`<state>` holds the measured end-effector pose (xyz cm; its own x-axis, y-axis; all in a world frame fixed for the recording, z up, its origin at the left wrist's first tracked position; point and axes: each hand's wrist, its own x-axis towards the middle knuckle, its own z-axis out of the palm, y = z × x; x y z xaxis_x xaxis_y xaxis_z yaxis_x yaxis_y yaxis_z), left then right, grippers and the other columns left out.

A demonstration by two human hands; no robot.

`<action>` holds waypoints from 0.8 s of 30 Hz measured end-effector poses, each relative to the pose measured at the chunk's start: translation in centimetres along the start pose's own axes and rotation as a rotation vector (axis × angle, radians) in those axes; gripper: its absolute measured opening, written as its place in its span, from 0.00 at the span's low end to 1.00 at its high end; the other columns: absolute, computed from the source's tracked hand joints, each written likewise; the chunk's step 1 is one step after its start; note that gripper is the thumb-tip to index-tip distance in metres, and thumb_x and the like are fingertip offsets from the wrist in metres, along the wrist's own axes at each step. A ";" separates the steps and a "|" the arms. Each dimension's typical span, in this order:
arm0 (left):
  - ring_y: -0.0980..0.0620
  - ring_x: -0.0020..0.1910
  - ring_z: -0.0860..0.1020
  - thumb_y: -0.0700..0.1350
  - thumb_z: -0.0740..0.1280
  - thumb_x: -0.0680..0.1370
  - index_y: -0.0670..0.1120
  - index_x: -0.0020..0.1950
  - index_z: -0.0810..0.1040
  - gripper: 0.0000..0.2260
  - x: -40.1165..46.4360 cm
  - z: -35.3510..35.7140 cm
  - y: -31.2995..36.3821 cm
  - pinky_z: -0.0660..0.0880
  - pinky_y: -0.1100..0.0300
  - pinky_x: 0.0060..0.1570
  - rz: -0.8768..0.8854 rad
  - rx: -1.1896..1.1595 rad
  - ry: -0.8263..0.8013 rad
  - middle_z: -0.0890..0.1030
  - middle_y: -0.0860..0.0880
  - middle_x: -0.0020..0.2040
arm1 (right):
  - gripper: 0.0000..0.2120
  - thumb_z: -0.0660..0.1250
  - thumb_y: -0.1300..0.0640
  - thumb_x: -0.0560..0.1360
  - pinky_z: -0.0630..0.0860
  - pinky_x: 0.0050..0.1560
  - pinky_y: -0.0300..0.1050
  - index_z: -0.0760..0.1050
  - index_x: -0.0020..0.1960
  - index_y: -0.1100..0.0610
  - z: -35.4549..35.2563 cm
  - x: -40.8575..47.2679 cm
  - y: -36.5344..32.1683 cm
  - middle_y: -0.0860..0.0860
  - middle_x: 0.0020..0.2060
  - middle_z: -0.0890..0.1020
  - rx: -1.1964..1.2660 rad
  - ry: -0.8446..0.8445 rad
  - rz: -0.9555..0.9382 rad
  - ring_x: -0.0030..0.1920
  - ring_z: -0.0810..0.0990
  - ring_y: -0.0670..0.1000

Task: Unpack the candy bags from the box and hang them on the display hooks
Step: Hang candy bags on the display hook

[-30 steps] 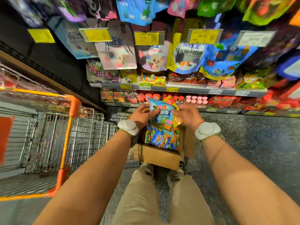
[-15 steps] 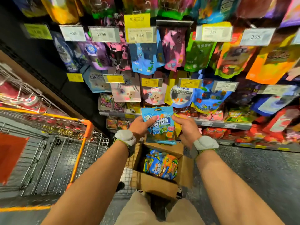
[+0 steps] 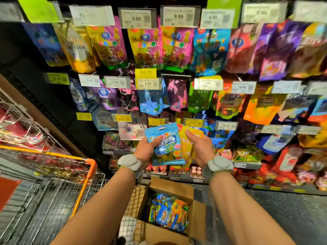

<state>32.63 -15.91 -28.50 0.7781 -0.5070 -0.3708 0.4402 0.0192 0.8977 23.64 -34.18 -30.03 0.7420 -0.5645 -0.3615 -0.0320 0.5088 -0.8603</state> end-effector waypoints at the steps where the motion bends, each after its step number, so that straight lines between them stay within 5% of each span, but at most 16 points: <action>1: 0.40 0.54 0.82 0.45 0.71 0.77 0.44 0.60 0.79 0.12 0.0 -0.2 0.4 0.77 0.40 0.57 0.008 0.006 0.015 0.84 0.42 0.56 | 0.57 0.85 0.41 0.55 0.77 0.61 0.64 0.64 0.73 0.67 0.3 -0.4 -1.1 0.61 0.67 0.76 0.006 0.004 -0.006 0.63 0.79 0.59; 4: 0.42 0.55 0.82 0.49 0.74 0.74 0.45 0.61 0.80 0.17 0.5 -0.6 2.1 0.75 0.39 0.59 0.059 0.052 0.043 0.84 0.44 0.56 | 0.20 0.78 0.57 0.71 0.79 0.56 0.58 0.74 0.54 0.67 2.7 -3.9 -5.8 0.58 0.51 0.84 0.001 0.048 -0.015 0.52 0.83 0.58; 8: 0.42 0.56 0.82 0.46 0.72 0.76 0.43 0.60 0.80 0.15 0.8 -0.4 4.6 0.76 0.41 0.60 0.121 0.031 0.053 0.84 0.44 0.56 | 0.02 0.72 0.63 0.75 0.81 0.50 0.60 0.81 0.47 0.62 3.2 -3.2 -7.4 0.56 0.40 0.86 0.029 0.001 -0.052 0.43 0.85 0.58; 15: 0.46 0.45 0.84 0.42 0.68 0.79 0.41 0.60 0.79 0.11 0.6 1.2 9.6 0.81 0.54 0.38 0.172 -0.023 0.031 0.85 0.43 0.52 | 0.02 0.71 0.64 0.75 0.81 0.52 0.58 0.82 0.44 0.61 4.6 -3.0 -11.2 0.61 0.47 0.85 -0.019 -0.030 -0.169 0.48 0.84 0.60; 18: 0.44 0.47 0.84 0.43 0.66 0.80 0.41 0.59 0.78 0.10 0.2 0.9 12.0 0.81 0.49 0.43 0.224 0.003 0.024 0.84 0.42 0.53 | 0.03 0.72 0.63 0.74 0.81 0.53 0.62 0.84 0.43 0.60 5.6 -2.2 -13.1 0.61 0.47 0.85 -0.031 -0.040 -0.225 0.49 0.84 0.62; 21: 0.40 0.50 0.83 0.45 0.67 0.80 0.41 0.56 0.80 0.09 0.2 0.3 14.4 0.79 0.41 0.52 0.252 -0.012 0.054 0.84 0.40 0.53 | 0.03 0.72 0.61 0.75 0.81 0.49 0.56 0.82 0.44 0.60 7.1 -1.8 -15.2 0.57 0.42 0.86 -0.051 -0.056 -0.275 0.43 0.84 0.56; 24: 0.40 0.48 0.83 0.46 0.67 0.79 0.41 0.55 0.80 0.10 0.1 0.0 16.7 0.81 0.46 0.44 0.276 -0.006 0.080 0.85 0.40 0.51 | 0.13 0.76 0.55 0.72 0.79 0.48 0.52 0.79 0.46 0.63 8.7 -1.6 -16.7 0.55 0.40 0.83 -0.089 -0.035 -0.343 0.42 0.81 0.54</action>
<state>40.07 -15.65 -13.49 0.9016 -0.4125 -0.1304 0.2094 0.1523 0.9659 28.81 -36.06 -11.93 0.7424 -0.6690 -0.0352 0.1659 0.2344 -0.9579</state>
